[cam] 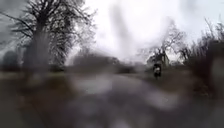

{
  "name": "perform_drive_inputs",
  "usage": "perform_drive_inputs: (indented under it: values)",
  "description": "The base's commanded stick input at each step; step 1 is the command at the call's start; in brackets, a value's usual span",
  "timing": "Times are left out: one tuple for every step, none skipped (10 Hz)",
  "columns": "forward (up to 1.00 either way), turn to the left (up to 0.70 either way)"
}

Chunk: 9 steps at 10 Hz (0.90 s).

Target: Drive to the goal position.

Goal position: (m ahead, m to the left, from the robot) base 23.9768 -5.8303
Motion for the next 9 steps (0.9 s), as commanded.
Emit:
perform_drive_inputs:
  values:
    - [0.85,0.00]
    - [0.85,0.00]
    - [0.85,0.00]
    - [0.85,0.00]
    - [0.85,0.00]
    - [0.85,0.00]
    - [0.85,0.00]
    - [0.85,0.00]
    - [0.85,0.00]
